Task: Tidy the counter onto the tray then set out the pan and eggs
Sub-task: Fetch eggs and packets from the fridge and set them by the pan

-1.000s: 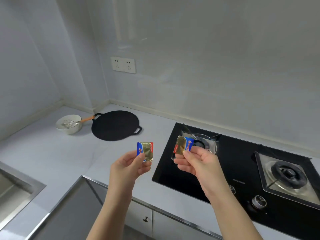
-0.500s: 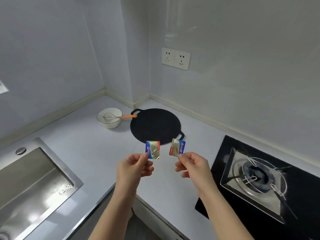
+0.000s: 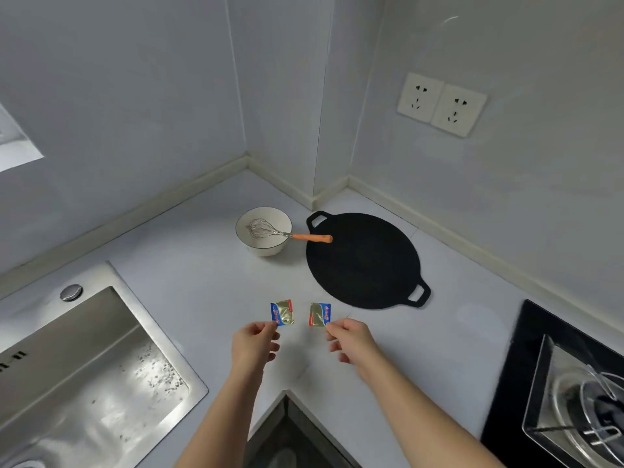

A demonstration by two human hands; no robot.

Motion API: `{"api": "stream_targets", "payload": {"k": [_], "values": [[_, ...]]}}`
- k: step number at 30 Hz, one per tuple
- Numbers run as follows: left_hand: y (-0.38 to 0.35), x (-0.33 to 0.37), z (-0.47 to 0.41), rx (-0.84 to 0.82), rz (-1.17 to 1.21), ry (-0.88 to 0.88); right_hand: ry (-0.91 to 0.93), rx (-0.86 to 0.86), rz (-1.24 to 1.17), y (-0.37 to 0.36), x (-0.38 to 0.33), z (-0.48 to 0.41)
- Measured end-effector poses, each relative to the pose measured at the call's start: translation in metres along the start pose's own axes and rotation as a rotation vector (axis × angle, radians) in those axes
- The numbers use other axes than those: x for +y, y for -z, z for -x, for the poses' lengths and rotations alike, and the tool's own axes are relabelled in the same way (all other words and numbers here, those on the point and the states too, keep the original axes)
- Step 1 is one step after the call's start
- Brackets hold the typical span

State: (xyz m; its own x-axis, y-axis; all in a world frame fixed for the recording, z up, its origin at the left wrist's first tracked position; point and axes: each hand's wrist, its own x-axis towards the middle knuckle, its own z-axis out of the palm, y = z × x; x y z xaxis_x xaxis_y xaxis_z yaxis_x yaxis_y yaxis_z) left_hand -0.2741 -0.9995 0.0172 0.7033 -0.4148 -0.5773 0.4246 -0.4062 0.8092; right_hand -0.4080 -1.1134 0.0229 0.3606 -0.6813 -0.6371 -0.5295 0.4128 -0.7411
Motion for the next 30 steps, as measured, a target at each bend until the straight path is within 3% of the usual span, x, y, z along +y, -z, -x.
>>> {"api": "stream_targets", "payload": {"k": [14,24,30], "values": [[0.035,0.022,-0.116,-0.039,-0.131,0.028,-0.059,0.049,-0.011,-0.084,-0.037,-0.074],[0.045,0.02,-0.116,-0.06,-0.155,0.081,-0.148,0.112,-0.056,-0.087,-0.036,-0.072],[0.034,0.024,-0.082,-0.207,-0.206,0.04,-0.062,0.177,-0.22,-0.065,-0.026,-0.037]]}}
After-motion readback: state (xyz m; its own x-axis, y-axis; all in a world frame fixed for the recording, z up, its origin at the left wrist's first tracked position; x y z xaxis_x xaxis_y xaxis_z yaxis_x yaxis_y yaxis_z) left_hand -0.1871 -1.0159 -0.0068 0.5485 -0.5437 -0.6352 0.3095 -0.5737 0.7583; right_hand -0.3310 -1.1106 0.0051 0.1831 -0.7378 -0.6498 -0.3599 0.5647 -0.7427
